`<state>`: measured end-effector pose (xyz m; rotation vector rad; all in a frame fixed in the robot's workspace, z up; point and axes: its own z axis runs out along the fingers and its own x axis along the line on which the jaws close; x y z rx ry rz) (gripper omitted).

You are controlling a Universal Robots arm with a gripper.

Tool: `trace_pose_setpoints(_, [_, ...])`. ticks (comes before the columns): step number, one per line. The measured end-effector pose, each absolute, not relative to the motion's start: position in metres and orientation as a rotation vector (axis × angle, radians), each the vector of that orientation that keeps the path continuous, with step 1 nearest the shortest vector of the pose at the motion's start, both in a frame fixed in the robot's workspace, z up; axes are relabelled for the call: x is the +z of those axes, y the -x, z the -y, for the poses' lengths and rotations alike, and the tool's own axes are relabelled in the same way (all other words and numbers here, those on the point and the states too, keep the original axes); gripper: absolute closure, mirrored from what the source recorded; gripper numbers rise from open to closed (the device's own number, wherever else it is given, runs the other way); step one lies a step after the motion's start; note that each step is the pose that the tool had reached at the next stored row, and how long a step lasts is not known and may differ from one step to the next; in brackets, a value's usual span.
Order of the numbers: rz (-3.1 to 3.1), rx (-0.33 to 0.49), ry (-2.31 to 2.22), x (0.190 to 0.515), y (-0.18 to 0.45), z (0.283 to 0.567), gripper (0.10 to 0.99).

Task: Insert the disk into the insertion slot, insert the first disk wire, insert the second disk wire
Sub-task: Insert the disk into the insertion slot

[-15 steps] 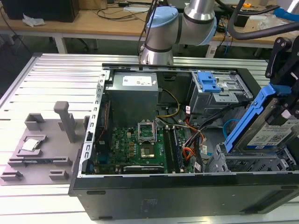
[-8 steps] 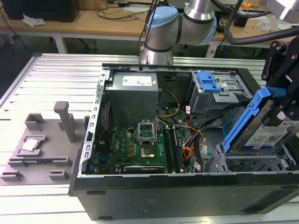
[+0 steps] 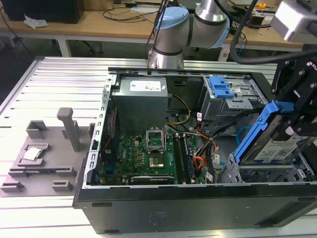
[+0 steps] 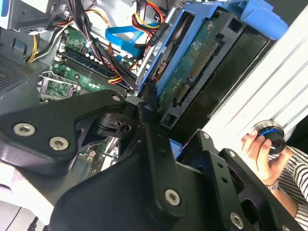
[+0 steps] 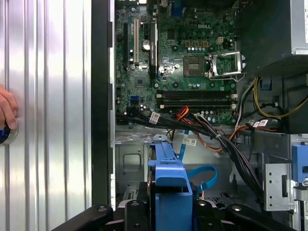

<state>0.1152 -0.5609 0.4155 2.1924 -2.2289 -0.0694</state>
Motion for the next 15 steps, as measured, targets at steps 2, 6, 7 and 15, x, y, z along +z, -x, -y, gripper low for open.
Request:
trace_pose_setpoints(2, [2.229,-0.069,-2.192,0.411,-0.115,0.561,0.725])
trace_pose_setpoints(6, [2.229,-0.07,-2.192,0.403,-0.115,0.561,0.725])
trace_pose_setpoints(7, [2.228,-0.07,-2.192,0.403,-0.115,0.561,0.725])
trace_pose_setpoints(15, [2.228,-0.07,-2.192,0.403,-0.115,0.561,0.733])
